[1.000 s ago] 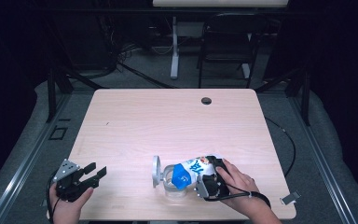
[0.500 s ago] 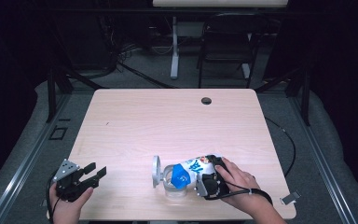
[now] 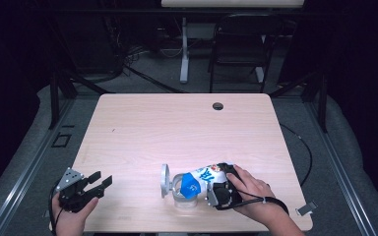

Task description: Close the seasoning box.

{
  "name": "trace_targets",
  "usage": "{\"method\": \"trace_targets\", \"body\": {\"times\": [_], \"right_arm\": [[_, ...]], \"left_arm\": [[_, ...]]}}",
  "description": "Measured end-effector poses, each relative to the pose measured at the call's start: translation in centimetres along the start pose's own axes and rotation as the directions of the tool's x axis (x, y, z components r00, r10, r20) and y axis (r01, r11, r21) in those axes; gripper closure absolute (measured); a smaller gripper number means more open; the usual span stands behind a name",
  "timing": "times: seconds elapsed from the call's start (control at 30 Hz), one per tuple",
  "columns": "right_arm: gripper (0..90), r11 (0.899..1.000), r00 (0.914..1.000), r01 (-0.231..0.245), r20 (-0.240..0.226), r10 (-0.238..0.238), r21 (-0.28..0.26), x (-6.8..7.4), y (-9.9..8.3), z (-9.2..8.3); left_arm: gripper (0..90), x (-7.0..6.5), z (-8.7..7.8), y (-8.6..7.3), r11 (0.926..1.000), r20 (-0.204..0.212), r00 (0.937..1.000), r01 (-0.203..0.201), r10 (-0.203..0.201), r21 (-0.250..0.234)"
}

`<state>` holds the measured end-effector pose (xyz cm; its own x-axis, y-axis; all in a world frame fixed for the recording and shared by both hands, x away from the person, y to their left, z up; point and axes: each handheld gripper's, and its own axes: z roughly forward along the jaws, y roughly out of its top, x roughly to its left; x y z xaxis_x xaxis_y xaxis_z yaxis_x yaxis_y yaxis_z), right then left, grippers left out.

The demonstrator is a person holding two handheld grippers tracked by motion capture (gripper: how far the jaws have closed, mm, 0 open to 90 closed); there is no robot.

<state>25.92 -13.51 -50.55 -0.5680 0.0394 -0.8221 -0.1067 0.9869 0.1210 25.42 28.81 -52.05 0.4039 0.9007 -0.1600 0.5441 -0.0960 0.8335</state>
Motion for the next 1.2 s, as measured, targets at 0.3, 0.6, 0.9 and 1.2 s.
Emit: {"method": "trace_targets", "body": {"times": [0.3, 0.6, 0.9, 1.2], "right_arm": [[46.1, 1.0, 0.9998, 0.018, 0.006, -0.018, 0.009, -0.08, 0.14, -0.08], [46.1, 0.999, 0.9993, 0.035, 0.014, -0.035, 0.019, -0.1, 0.28, -0.14], [46.1, 0.998, 0.9983, 0.055, 0.018, -0.055, 0.036, -0.19, 0.43, -0.26], [46.1, 0.997, 0.9974, 0.068, 0.021, -0.069, 0.044, -0.27, 0.53, -0.27]], "left_arm": [[49.2, 0.09, 0.02, -0.07, 1.0, 0.0, 1.0, 0.003, -0.003, -0.001], [49.2, 0.13, 0.05, -0.1, 1.0, -0.001, 1.0, 0.008, -0.008, -0.003], [49.2, 0.18, 0.06, -0.13, 0.9999, 0.0, 1.0, 0.009, -0.009, -0.004], [49.2, 0.2, 0.12, -0.18, 1.0, -0.002, 1.0, 0.009, -0.009, 0.0]]}}
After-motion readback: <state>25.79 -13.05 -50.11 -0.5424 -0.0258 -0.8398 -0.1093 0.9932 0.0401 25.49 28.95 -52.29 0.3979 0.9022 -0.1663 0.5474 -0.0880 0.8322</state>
